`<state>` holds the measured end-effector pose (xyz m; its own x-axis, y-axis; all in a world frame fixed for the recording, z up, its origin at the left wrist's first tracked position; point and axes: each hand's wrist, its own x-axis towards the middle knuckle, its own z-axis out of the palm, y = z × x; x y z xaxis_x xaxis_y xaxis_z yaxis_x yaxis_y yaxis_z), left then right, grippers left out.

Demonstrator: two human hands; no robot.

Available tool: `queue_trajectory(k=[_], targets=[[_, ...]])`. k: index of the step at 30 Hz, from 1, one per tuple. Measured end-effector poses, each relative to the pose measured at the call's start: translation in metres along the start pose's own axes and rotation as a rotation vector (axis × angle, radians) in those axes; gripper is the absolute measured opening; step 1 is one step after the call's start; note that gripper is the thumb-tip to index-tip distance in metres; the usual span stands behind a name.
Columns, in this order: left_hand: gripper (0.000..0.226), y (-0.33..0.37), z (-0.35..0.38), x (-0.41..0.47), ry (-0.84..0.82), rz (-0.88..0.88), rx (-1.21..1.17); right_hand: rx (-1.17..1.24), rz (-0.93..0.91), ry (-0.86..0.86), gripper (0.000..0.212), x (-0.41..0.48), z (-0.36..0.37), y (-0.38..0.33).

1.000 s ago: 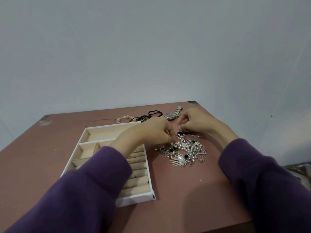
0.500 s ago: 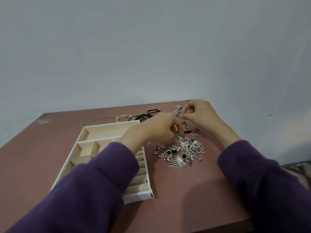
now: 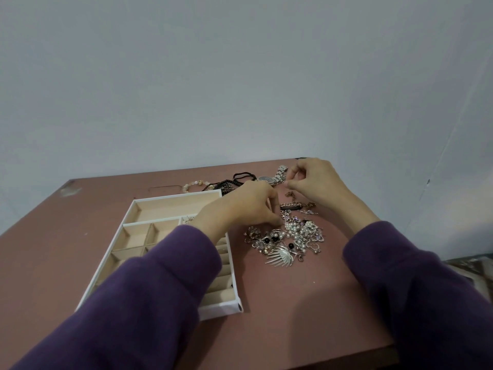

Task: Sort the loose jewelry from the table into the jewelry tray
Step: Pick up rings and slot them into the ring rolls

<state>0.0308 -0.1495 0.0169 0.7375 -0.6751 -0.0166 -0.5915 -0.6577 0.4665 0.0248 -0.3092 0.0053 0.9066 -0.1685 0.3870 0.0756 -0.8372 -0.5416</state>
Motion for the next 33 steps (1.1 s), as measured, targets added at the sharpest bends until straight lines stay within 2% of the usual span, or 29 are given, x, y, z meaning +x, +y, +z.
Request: queue_trajectory(k=[7,13,21,25,33], targets=[[0.013,-0.007,-0.008,-0.003,0.103,-0.051,0.128,-0.014,-0.022,0.003,0.012,-0.001,0.001,-0.003],[0.019,-0.006,-0.01,-0.006,0.011,-0.014,0.1,-0.015,-0.038,0.003,0.016,-0.002,0.002,-0.004],[0.012,-0.005,-0.008,-0.002,-0.026,-0.034,0.063,-0.006,-0.035,-0.019,0.018,-0.004,0.002,-0.006],[0.019,-0.006,-0.008,-0.005,0.048,-0.048,0.026,-0.01,-0.041,-0.024,0.016,-0.005,0.002,-0.008],[0.018,-0.017,-0.029,-0.026,0.262,-0.064,0.0,0.034,-0.064,0.024,0.017,-0.007,0.003,-0.011]])
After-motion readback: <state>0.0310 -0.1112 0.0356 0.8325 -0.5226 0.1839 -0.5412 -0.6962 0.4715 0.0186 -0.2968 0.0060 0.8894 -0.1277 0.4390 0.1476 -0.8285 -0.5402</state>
